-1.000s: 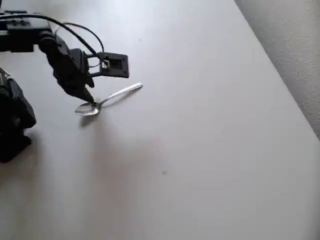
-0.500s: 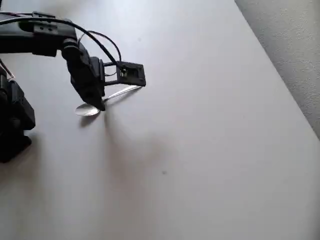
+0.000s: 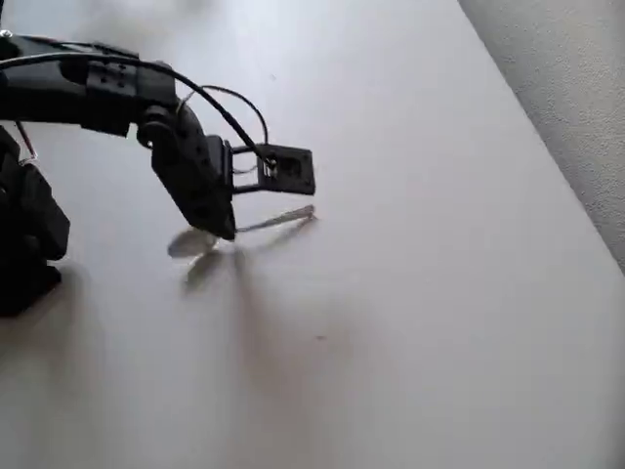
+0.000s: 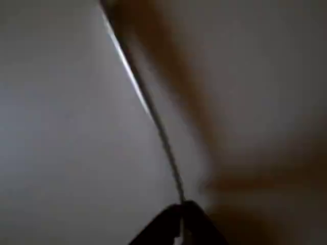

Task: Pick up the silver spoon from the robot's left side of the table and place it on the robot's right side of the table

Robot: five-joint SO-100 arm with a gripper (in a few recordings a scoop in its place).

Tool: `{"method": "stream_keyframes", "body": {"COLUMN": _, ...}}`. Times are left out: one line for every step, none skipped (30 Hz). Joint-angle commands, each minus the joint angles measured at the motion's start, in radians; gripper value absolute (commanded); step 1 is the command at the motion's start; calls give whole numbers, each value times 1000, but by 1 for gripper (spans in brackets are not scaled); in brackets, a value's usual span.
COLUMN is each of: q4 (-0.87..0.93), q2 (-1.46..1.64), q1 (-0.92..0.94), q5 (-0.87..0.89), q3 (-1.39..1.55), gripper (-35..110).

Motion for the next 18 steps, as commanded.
{"method": "stream_keyframes", "body": {"q4": 2, "q2": -60, "q1": 141, "q5": -69, "q3": -152, "gripper": -2}}
{"method": "stream_keyframes", "body": {"q4": 2, "q2": -94, "q1": 170, "q5": -80, "q3": -189, "gripper": -2}}
{"method": "stream_keyframes", "body": {"q4": 6, "q2": -130, "q1": 193, "q5": -86, "q3": -229, "gripper": -2}}
{"method": "stream_keyframes", "body": {"q4": 6, "q2": -166, "q1": 213, "q5": -92, "q3": -264, "gripper": -2}}
{"method": "stream_keyframes", "body": {"q4": 0, "q2": -201, "q1": 232, "q5": -95, "q3": -296, "gripper": -2}}
{"method": "stream_keyframes", "body": {"q4": 0, "q2": -239, "q1": 249, "q5": -97, "q3": -334, "gripper": -2}}
{"method": "stream_keyframes", "body": {"q4": 2, "q2": -278, "q1": 264, "q5": -98, "q3": -376, "gripper": -2}}
{"method": "stream_keyframes", "body": {"q4": 2, "q2": -316, "q1": 278, "q5": -100, "q3": -414, "gripper": -2}}
{"method": "stream_keyframes", "body": {"q4": 2, "q2": -356, "q1": 291, "q5": -100, "q3": -457, "gripper": -2}}
{"method": "stream_keyframes", "body": {"q4": 8, "q2": -396, "q1": 305, "q5": -100, "q3": -503, "gripper": -2}}
{"method": "stream_keyframes", "body": {"q4": 8, "q2": -433, "q1": 318, "q5": -100, "q3": -543, "gripper": -2}}
{"method": "stream_keyframes", "body": {"q4": 9, "q2": -463, "q1": 327, "q5": -100, "q3": -580, "gripper": -2}}
{"method": "stream_keyframes", "body": {"q4": 15, "q2": -489, "q1": 334, "q5": -100, "q3": -612, "gripper": -2}}
{"method": "stream_keyframes", "body": {"q4": 25, "q2": -511, "q1": 341, "q5": -100, "q3": -638, "gripper": -2}}
{"method": "stream_keyframes", "body": {"q4": 31, "q2": -520, "q1": 342, "q5": -97, "q3": -652, "gripper": -2}}
{"method": "stream_keyframes", "body": {"q4": 31, "q2": -520, "q1": 342, "q5": -97, "q3": -653, "gripper": -2}}
{"method": "stream_keyframes", "body": {"q4": 25, "q2": -520, "q1": 342, "q5": -95, "q3": -653, "gripper": -2}}
{"method": "stream_keyframes", "body": {"q4": 17, "q2": -517, "q1": 342, "q5": -94, "q3": -653, "gripper": -2}}
